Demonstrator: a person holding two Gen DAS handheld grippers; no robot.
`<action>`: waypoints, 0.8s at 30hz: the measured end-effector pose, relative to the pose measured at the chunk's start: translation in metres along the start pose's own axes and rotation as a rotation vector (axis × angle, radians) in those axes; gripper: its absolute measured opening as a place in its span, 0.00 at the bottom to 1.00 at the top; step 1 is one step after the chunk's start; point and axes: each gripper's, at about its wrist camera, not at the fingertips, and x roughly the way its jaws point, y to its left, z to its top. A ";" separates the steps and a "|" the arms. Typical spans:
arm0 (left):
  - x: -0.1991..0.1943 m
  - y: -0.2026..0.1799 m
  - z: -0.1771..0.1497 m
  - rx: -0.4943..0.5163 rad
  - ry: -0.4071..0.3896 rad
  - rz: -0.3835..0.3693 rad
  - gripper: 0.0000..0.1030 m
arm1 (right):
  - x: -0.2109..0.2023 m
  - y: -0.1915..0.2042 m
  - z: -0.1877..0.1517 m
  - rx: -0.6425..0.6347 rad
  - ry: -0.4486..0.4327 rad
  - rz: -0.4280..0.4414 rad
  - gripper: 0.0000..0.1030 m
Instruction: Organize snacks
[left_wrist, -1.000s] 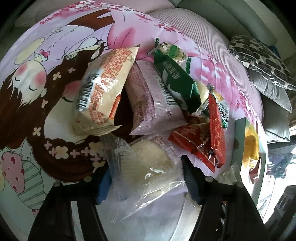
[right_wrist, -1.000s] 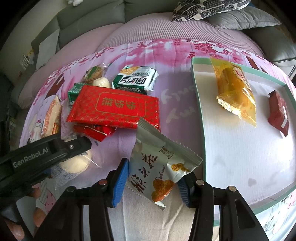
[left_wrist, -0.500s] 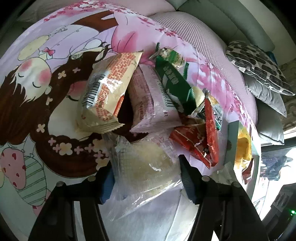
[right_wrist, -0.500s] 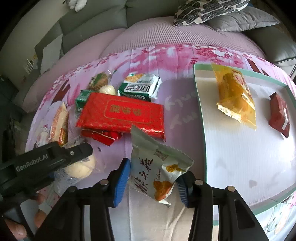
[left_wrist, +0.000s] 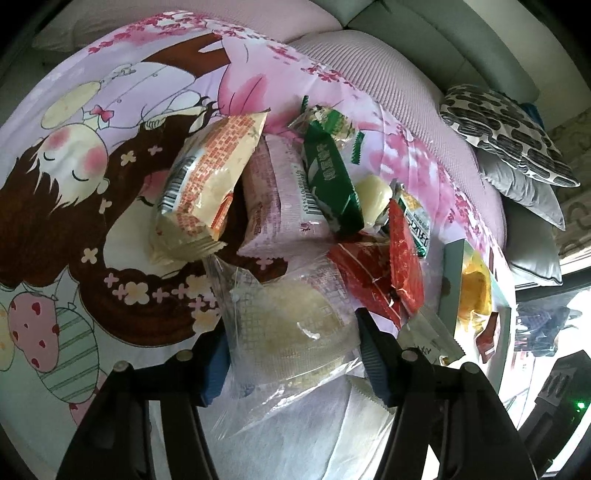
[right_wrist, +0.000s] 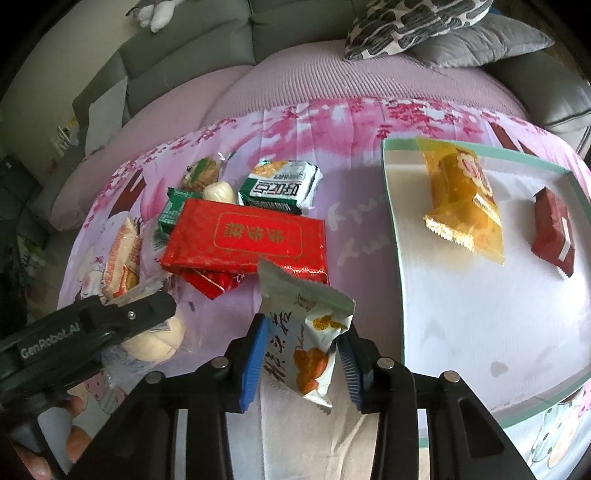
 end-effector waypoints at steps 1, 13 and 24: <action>0.003 -0.002 0.001 -0.005 0.003 0.001 0.62 | 0.001 -0.001 0.000 0.004 0.005 0.004 0.40; 0.011 0.002 0.003 -0.030 0.027 -0.004 0.62 | 0.018 0.000 -0.005 0.034 0.055 0.047 0.67; 0.009 0.005 0.003 -0.047 0.027 0.002 0.62 | 0.030 0.021 -0.012 -0.072 0.049 -0.082 0.87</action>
